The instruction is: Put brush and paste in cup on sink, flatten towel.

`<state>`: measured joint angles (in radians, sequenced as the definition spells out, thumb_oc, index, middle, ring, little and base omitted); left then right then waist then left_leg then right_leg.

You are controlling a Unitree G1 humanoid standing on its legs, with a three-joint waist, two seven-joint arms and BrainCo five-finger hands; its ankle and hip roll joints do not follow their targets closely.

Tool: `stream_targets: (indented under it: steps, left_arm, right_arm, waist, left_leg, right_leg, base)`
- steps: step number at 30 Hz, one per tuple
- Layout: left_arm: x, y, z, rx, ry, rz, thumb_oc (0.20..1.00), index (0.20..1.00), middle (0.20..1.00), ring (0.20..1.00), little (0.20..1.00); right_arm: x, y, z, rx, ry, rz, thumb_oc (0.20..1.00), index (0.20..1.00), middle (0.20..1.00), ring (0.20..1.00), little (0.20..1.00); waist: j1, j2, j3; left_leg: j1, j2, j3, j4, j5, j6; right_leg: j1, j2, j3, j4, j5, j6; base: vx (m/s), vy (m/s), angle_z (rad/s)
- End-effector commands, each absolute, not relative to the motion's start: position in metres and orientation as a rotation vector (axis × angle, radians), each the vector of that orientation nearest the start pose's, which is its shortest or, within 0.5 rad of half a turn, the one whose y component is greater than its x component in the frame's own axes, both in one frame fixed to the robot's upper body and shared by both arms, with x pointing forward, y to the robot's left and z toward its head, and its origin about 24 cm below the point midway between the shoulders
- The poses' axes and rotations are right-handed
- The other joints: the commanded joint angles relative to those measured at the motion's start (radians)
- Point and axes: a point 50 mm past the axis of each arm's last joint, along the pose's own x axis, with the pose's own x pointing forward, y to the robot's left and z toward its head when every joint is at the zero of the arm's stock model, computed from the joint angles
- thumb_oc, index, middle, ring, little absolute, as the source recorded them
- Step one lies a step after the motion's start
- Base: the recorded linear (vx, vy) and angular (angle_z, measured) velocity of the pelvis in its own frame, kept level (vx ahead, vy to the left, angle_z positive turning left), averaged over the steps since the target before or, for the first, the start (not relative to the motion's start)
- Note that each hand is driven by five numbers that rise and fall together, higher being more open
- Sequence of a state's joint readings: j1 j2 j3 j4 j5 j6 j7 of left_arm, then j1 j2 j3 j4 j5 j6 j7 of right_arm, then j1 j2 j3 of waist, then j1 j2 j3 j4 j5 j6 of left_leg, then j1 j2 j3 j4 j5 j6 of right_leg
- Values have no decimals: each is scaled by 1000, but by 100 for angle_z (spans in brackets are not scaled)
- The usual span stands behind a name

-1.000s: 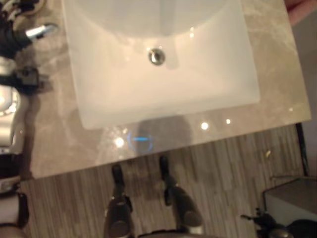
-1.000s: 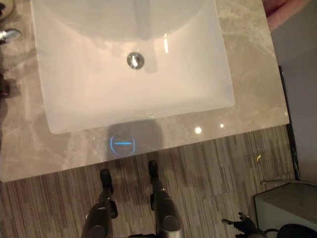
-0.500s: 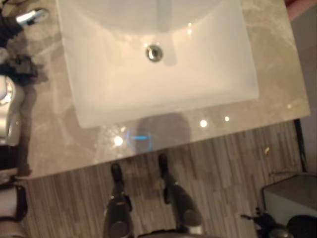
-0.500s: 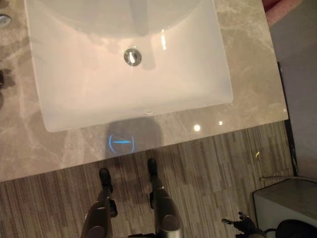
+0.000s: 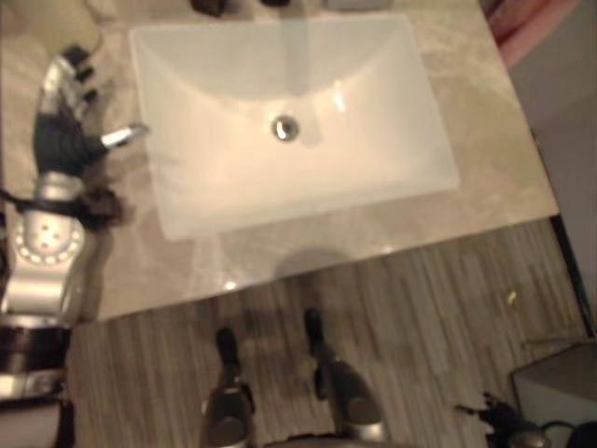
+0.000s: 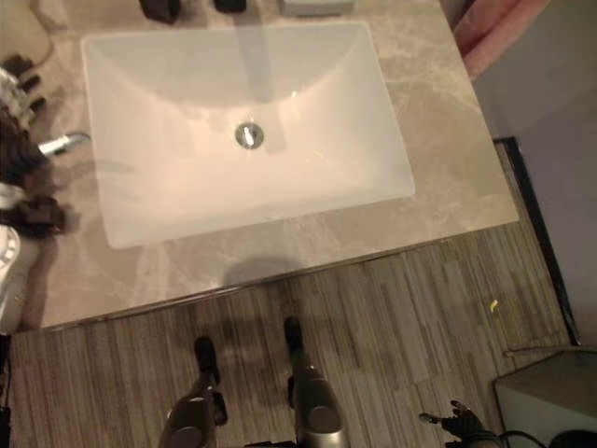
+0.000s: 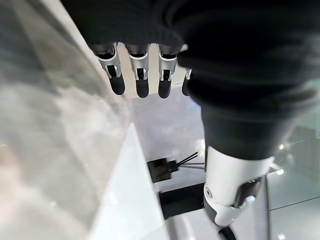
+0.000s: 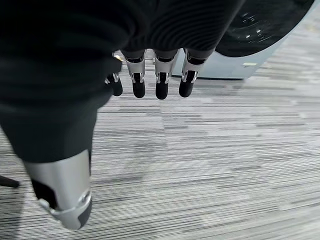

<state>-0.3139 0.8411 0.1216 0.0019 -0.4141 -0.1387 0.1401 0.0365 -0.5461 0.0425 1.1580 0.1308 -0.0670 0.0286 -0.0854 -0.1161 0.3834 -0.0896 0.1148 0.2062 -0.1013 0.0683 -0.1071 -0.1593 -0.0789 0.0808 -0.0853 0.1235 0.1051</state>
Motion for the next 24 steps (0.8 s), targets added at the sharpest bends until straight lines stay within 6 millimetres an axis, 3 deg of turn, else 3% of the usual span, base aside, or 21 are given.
stream_targets:
  steps: [1, 10, 24]
  left_arm:
    - [284, 299, 220, 375, -517, 224, 1000, 1000, 1000, 1000, 1000]
    - [287, 311, 206, 365, -443, 280, 1000, 1000, 1000, 1000, 1000]
    - [307, 314, 233, 333, -506, 342, 1000, 1000, 1000, 1000, 1000]
  right_arm:
    - [80, -374, -101, -427, 1169, -390, 1000, 1000, 1000, 1000, 1000]
    - [79, -380, -97, -450, 1194, -386, 1000, 1000, 1000, 1000, 1000]
    - [88, -386, -91, -487, 1183, -370, 1000, 1000, 1000, 1000, 1000]
  waist:
    - [3, 2, -73]
    - [-1, 12, -117]
    - [-19, 6, -98]
  left_leg:
    - [8, 5, -81, 14, -69, 25]
    - [31, 1, -75, 14, -72, 25]
    - [-11, 2, -90, 14, -55, 24]
  right_leg:
    - [1, -12, -29, -2, 10, -4]
    - [19, -12, -30, -2, 5, -4]
    - [-6, -7, -33, -2, 10, -7]
  base:
    - [0, 0, 0]
    - [0, 0, 0]
    - [0, 0, 0]
